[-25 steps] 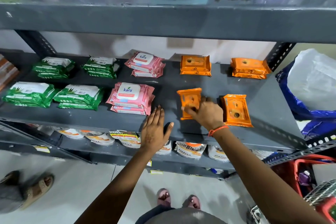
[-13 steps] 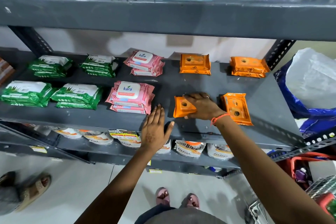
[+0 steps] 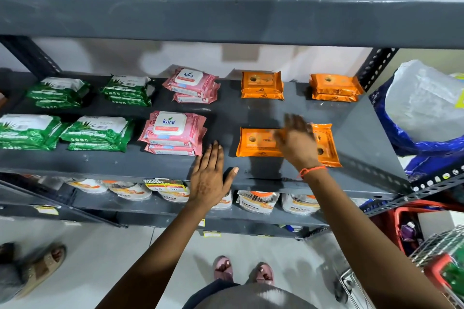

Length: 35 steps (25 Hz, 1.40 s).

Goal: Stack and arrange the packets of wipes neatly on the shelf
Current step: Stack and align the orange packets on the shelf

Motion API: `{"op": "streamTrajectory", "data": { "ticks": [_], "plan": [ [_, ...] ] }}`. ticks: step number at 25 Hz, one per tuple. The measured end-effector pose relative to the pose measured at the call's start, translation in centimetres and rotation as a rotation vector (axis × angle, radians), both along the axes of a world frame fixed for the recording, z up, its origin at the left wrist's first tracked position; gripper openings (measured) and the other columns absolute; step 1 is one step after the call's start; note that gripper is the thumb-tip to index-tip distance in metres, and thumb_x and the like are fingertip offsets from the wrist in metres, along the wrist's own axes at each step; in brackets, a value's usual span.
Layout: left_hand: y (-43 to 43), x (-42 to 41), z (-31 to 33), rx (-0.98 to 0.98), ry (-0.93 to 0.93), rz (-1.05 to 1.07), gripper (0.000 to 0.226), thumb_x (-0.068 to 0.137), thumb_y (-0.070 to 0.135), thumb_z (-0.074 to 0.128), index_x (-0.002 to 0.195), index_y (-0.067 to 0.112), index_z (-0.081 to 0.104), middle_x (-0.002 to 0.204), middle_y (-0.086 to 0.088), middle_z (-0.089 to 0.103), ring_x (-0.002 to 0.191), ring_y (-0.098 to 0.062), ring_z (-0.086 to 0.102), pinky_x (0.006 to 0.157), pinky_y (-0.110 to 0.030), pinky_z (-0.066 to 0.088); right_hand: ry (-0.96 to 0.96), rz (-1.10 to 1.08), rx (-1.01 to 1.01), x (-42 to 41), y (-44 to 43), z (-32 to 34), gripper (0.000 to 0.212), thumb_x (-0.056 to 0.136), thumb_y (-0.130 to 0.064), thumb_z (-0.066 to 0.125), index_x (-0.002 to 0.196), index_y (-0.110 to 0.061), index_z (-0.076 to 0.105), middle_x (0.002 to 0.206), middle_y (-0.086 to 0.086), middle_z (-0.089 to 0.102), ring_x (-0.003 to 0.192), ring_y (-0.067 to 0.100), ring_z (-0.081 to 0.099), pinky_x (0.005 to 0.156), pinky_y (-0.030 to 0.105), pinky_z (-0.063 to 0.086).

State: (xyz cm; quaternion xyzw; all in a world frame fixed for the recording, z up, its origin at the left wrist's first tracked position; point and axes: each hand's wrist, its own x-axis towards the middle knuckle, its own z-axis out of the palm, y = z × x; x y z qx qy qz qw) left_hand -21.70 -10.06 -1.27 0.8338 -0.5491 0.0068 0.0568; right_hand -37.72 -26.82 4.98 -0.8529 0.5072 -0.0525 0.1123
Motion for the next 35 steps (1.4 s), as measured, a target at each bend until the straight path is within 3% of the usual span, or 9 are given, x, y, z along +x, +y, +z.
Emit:
{"op": "streamTrajectory", "data": {
  "ticks": [3,8,12,19,25,29,31,33,35],
  "plan": [
    [0.0,0.0,0.0,-0.017,0.009,-0.001,0.079,0.088,0.063,0.006,0.145,0.010,0.017,0.156,-0.009,0.021,0.143,-0.024,0.022,0.116,-0.041,0.022,0.035,-0.350,0.083,-3.2,-0.5,0.0,0.071,0.091,-0.036,0.049,0.146,-0.005,0.018,0.153,0.028,0.016,0.141,0.047,0.016,0.111,0.060,0.025],
    [0.1,0.1,0.2,-0.033,0.025,-0.010,0.080,0.088,0.064,0.004,0.144,0.010,0.022,0.154,-0.010,0.026,0.141,-0.025,0.027,0.114,-0.043,0.026,0.036,-0.351,0.062,-3.7,-0.1,0.5,0.071,0.085,-0.031,0.059,0.141,-0.003,0.026,0.140,0.028,0.034,0.124,0.048,0.037,0.095,0.056,0.044],
    [0.1,0.1,0.2,-0.039,0.028,-0.007,0.079,0.088,0.063,0.005,0.143,0.010,0.023,0.153,-0.010,0.029,0.140,-0.026,0.029,0.113,-0.043,0.028,-0.058,-0.209,-0.087,-2.1,0.2,1.8,0.087,0.078,-0.032,0.066,0.146,-0.004,0.019,0.142,0.024,0.035,0.125,0.044,0.040,0.094,0.053,0.043],
    [0.2,0.1,0.2,-0.053,0.020,0.005,0.073,0.090,0.060,0.018,0.141,0.009,0.029,0.151,-0.011,0.034,0.137,-0.026,0.035,0.110,-0.042,0.031,-0.063,0.181,0.154,1.1,0.9,2.1,0.114,0.068,-0.035,0.077,0.150,-0.011,0.001,0.131,0.023,0.052,0.118,0.038,0.050,0.097,0.047,0.046],
    [0.2,0.1,0.1,-0.060,0.009,0.004,0.073,0.089,0.060,0.017,0.141,0.009,0.029,0.150,-0.010,0.034,0.137,-0.025,0.035,0.110,-0.042,0.032,0.000,0.105,0.079,0.8,0.6,2.5,0.092,0.077,-0.057,0.061,0.143,-0.006,0.025,0.133,0.023,0.051,0.113,0.042,0.056,0.091,0.045,0.050],
    [0.2,0.0,0.1,-0.074,-0.002,0.003,0.073,0.089,0.060,0.017,0.141,0.009,0.029,0.151,-0.010,0.033,0.138,-0.024,0.034,0.110,-0.041,0.031,-0.120,-0.098,-0.013,1.4,1.5,2.4,0.062,0.092,-0.037,0.047,0.138,0.002,0.031,0.134,0.028,0.040,0.100,0.049,0.059,0.080,0.046,0.053],
    [0.2,0.0,0.1,-0.074,-0.001,0.003,0.073,0.090,0.060,0.018,0.142,0.009,0.029,0.151,-0.009,0.032,0.138,-0.024,0.033,0.111,-0.041,0.031,-0.005,0.021,-0.053,1.0,0.9,2.8,0.061,0.086,-0.022,0.054,0.140,-0.006,0.032,0.142,0.024,0.033,0.115,0.049,0.050,0.090,0.047,0.049],
    [0.2,0.0,0.0,-0.074,-0.004,0.002,0.073,0.090,0.060,0.019,0.142,0.010,0.028,0.152,-0.009,0.031,0.139,-0.023,0.032,0.112,-0.041,0.030,0.217,0.321,0.044,0.7,0.0,3.3,0.070,0.084,-0.018,0.055,0.147,-0.022,0.024,0.158,0.011,0.014,0.141,0.045,0.017,0.111,0.051,0.033],
    [0.2,0.0,0.0,-0.077,-0.008,0.005,0.073,0.090,0.060,0.019,0.142,0.010,0.028,0.152,-0.009,0.031,0.139,-0.023,0.032,0.112,-0.040,0.031,0.357,0.505,0.186,0.9,-0.6,3.7,0.080,0.082,-0.022,0.060,0.148,-0.033,0.016,0.162,0.000,-0.002,0.147,0.035,-0.007,0.119,0.055,0.015]
  ]
}}
